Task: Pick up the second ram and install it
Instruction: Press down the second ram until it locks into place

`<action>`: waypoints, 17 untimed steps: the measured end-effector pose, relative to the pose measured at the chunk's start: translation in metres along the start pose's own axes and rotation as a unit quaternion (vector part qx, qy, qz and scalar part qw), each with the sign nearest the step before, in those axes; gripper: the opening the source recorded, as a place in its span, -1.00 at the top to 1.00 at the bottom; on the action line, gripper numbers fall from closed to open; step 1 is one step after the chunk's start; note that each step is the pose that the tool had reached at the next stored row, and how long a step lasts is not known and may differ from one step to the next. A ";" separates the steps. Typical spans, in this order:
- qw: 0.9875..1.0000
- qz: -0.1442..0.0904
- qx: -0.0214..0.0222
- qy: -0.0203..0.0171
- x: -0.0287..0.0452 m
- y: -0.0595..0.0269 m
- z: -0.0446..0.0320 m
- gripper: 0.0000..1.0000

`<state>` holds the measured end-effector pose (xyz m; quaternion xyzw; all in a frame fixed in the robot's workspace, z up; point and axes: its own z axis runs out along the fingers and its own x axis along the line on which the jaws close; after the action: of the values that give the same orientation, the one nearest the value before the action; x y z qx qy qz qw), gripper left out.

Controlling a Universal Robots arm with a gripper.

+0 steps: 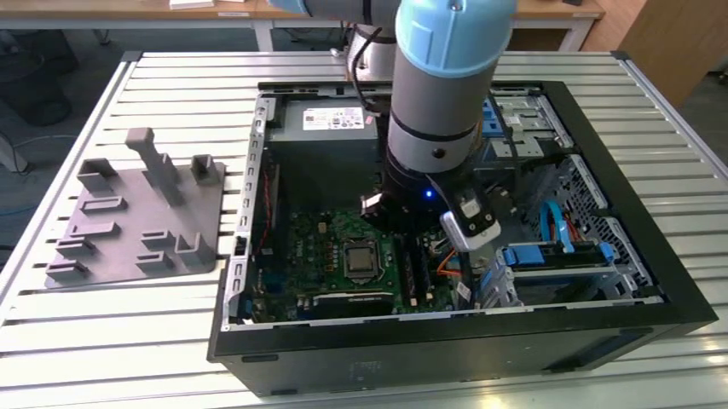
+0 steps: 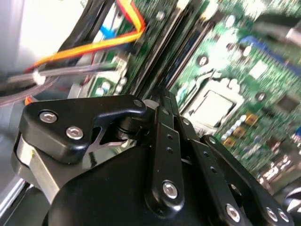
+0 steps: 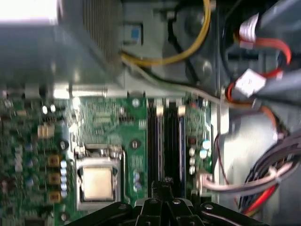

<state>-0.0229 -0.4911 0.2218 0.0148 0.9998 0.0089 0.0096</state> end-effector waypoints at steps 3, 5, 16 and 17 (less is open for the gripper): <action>1.000 0.000 0.000 0.000 -0.0002 -0.0108 0.0028 0.80; 1.000 0.000 0.000 0.000 -0.0003 -0.0138 0.0033 0.80; 1.000 0.000 0.000 0.000 -0.0006 -0.0240 0.0003 0.80; 1.000 0.000 0.000 0.000 -0.0007 -0.0239 -0.0015 0.80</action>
<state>-0.0230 -0.5151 0.2229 0.0148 0.9998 0.0090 0.0097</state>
